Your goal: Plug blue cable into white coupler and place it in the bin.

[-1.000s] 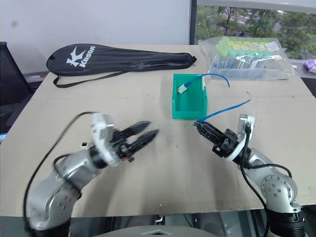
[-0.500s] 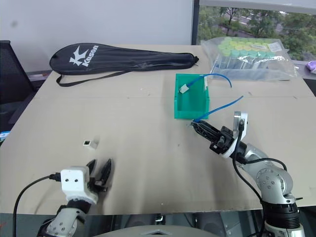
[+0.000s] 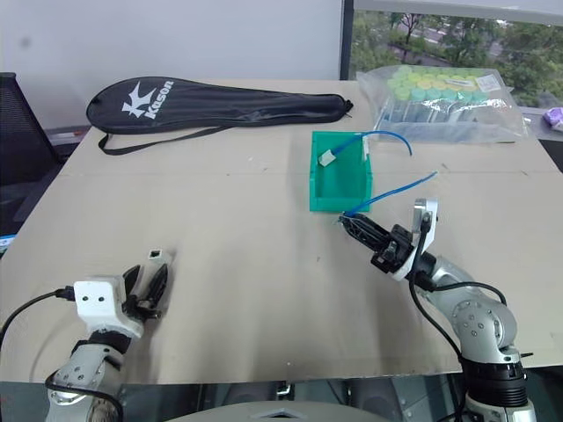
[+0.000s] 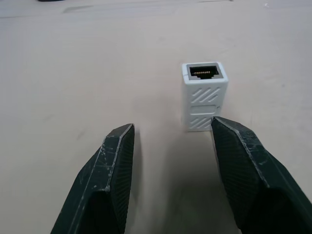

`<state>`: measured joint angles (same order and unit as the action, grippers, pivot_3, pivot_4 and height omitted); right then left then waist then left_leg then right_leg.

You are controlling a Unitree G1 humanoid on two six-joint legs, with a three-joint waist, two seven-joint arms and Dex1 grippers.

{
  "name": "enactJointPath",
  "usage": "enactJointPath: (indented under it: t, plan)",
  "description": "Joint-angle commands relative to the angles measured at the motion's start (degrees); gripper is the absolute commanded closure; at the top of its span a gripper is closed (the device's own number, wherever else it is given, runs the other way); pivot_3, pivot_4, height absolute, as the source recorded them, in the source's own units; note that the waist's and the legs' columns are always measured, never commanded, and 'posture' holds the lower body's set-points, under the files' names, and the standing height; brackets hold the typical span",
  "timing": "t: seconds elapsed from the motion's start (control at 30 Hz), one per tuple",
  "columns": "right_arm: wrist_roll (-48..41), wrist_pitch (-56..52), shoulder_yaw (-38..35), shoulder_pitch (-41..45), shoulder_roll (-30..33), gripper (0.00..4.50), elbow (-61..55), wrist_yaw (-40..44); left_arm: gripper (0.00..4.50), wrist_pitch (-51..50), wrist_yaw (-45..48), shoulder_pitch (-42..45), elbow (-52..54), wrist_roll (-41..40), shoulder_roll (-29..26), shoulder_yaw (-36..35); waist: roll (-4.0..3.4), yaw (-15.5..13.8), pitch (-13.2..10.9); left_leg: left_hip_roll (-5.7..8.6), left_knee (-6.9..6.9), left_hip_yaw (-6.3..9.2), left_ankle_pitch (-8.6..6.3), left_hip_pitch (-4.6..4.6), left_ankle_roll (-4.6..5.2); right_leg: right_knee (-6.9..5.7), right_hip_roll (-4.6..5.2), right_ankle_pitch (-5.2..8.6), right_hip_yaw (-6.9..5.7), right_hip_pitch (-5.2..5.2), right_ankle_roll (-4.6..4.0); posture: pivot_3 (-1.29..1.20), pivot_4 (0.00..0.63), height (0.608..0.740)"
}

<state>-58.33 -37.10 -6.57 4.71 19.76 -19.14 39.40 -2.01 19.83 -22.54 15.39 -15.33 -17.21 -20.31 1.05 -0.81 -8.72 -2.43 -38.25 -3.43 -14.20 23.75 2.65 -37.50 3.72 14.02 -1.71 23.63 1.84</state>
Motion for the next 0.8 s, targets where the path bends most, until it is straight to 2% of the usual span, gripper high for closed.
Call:
enactJointPath:
  t: [0.03, 0.3, 0.47, 0.8]
  plan:
    - [-0.1, 1.2, -0.8, -0.2, -0.4, 4.5, -2.5, -0.4, 1.96, -0.1, 3.8, 0.8, -2.5, -0.1, -2.0, 2.0, -0.08, 0.0, 0.0, 0.0, 0.0, 0.0, 0.0, 0.0, 0.0, 0.0, 0.01, 0.0, 0.0, 0.0, 0.0, 0.0, 0.15, 0.74]
    - [0.4, 1.6, -1.0, -1.1, -0.8, 4.5, -3.3, -0.9, 1.96, 0.5, 4.7, 2.4, -3.6, 0.9, -2.5, 2.8, -0.26, 0.0, 0.1, 0.02, 0.01, -0.01, 0.0, -0.01, 0.0, -0.01, 0.13, 0.0, -0.01, -0.01, 0.0, 0.0, 0.15, 0.74]
    - [0.6, 1.6, -1.0, -1.4, -0.8, 4.5, -3.5, -1.0, 1.96, 0.2, 0.2, 2.6, -2.5, 2.0, 0.4, 1.8, -0.28, 0.0, 0.2, 0.04, 0.0, -0.01, 0.0, -0.02, 0.0, -0.01, 0.3, 0.0, -0.02, -0.02, 0.0, 0.0, 0.15, 0.74]
    - [1.1, 1.7, 0.0, -0.5, -1.7, 4.5, -2.8, -1.2, 1.96, -1.4, -7.0, -0.1, 3.7, 5.0, 8.0, 6.4, -0.28, 0.0, 0.2, 0.06, 0.02, -0.02, 0.0, 0.0, 0.01, 0.07, 0.3, 0.0, 0.0, -0.03, 0.01, 0.0, 0.15, 0.74]
